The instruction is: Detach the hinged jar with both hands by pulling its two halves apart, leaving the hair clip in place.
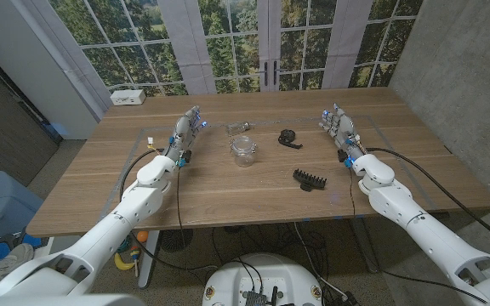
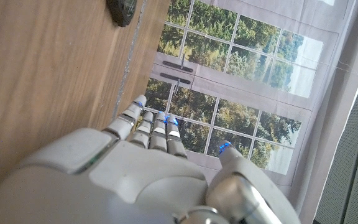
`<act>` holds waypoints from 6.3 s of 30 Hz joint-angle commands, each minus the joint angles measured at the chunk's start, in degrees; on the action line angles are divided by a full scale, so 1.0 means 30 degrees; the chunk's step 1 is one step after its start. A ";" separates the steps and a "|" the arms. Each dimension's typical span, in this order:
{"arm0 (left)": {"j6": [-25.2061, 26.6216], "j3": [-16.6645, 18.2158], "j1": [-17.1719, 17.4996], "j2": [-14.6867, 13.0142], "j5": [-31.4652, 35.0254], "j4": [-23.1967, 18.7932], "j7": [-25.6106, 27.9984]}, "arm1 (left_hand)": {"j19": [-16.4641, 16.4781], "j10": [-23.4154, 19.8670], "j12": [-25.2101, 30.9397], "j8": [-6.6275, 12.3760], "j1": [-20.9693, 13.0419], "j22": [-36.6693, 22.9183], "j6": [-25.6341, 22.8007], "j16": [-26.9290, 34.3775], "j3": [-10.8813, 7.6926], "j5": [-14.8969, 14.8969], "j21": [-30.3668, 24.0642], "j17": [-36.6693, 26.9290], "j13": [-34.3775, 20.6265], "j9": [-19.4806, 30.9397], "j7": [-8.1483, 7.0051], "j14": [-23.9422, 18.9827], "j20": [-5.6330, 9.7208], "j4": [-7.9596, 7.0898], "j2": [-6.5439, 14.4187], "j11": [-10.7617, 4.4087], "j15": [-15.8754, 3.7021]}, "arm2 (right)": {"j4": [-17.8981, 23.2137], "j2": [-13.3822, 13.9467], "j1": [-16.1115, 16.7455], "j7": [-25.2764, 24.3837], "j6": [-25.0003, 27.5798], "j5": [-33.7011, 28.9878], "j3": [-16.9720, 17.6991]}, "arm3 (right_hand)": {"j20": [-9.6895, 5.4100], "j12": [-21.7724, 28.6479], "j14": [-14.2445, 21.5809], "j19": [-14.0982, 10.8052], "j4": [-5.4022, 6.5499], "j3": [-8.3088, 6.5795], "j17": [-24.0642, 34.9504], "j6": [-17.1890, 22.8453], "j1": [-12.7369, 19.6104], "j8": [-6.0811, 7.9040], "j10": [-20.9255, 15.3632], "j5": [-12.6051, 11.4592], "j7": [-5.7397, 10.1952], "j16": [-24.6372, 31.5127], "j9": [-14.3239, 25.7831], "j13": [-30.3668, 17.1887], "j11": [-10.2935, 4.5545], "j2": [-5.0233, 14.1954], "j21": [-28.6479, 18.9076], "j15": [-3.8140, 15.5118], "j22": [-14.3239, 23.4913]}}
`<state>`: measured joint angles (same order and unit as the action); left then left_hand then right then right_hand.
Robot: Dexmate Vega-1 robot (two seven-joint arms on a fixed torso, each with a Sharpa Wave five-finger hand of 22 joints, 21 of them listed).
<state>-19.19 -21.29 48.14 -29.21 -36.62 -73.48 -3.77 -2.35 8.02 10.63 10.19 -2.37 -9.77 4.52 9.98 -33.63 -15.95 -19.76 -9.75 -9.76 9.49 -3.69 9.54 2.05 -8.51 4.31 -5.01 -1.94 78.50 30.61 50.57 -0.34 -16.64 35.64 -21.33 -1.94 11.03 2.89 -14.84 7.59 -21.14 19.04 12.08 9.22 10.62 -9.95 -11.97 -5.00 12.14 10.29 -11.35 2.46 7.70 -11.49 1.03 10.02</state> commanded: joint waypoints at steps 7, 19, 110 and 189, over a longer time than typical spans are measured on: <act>-0.1801 -0.0214 -0.0598 0.0336 0.0346 0.1210 -0.1191 | -0.0184 0.0160 0.0071 0.0046 0.0034 -0.0092 0.0208 0.0103 -0.0133 -0.0075 -0.0035 -0.0014 -0.0052 0.0026 -0.0069 0.0198 0.1124 0.0104 0.1361 0.0013 -0.1411 | 0.2530 0.0699 0.1016 -0.2089 0.0527 -0.2051 -0.0344 | 0.0093 0.0135 0.0195 -0.0251 -0.0389 -0.0206 -0.0065 0.0111 0.0404 0.0125 -0.0136 -0.0071 -0.0036 0.0088 0.0036 -0.0052 0.0042 0.0356 -0.0113 -0.0134 0.0052; -0.4336 -0.0084 -0.0905 0.0372 0.1797 0.2200 -0.0652 | 0.3656 -0.3163 0.4582 0.4937 -0.1556 -0.1817 -0.1528 0.1818 -0.0171 0.1945 -0.3659 -0.2844 -0.6419 0.5031 -0.1317 -0.5874 -0.0649 0.5240 0.0232 0.1514 0.0039 | 0.2129 0.0119 0.0708 -0.4335 -0.0760 -0.5290 -0.0739 | 0.2610 0.3920 0.3318 -0.1535 -0.5235 -0.1427 0.5666 0.1634 0.6294 0.3263 -0.1545 -0.2423 0.1146 0.3660 0.3346 -0.6740 0.0061 -0.2281 -0.3819 -0.0205 0.1575; -0.2201 0.1253 0.1932 -0.2049 -0.0263 -0.1585 -0.1367 | 0.2294 -0.2681 0.0794 0.0722 0.0515 -0.0317 -0.1790 0.0285 -0.0055 0.1702 -0.2251 -0.0159 -0.1244 0.0139 -0.0978 -0.3714 -0.0055 0.4543 0.0494 0.0581 -0.0409 | 0.2148 0.0907 -0.0613 -0.2531 0.0253 -1.0185 -0.4283 | 0.0649 0.0404 0.2221 -0.2344 -0.5409 0.0830 0.1699 -0.0191 0.5866 0.0478 -0.0633 -0.0337 -0.0612 0.0580 0.0442 -0.2972 0.0243 -0.4470 -0.2282 -0.0699 -0.0046; -0.1881 0.2014 0.2427 -0.2276 -0.1805 -0.1980 -0.2675 | 0.2438 -0.2964 0.0454 0.0241 0.0695 -0.0288 -0.2142 0.0246 0.0235 0.1541 -0.1982 -0.0114 -0.0442 0.0116 -0.0475 -0.3902 -0.0103 0.3953 0.0415 0.0556 -0.0500 | -0.1461 -0.1315 -0.2702 -0.6550 -0.0362 -1.7995 -0.7907 | -0.0160 0.0244 0.2986 -0.3543 -0.5780 0.2301 0.0029 -0.0305 0.9222 0.0481 -0.0947 -0.1603 0.0533 0.0105 0.0477 -0.2129 -0.0901 -0.5843 -0.1384 0.0458 0.0048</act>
<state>-24.67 -15.58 54.72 -35.68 -42.02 -78.61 -12.15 4.32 -0.60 11.98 11.02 -0.85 -10.68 -1.74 10.59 -32.74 -11.07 -25.82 -10.15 -10.96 9.89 -5.20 -1.75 1.94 3.73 4.16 -3.16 -2.16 74.87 27.00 43.65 -18.73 -18.87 -15.15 -43.20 -2.35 11.86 11.58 -25.27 -9.75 -14.68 19.13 11.33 36.21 12.08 -12.74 -16.24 -3.64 12.41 11.61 -17.80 0.34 -10.09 -15.88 1.96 10.02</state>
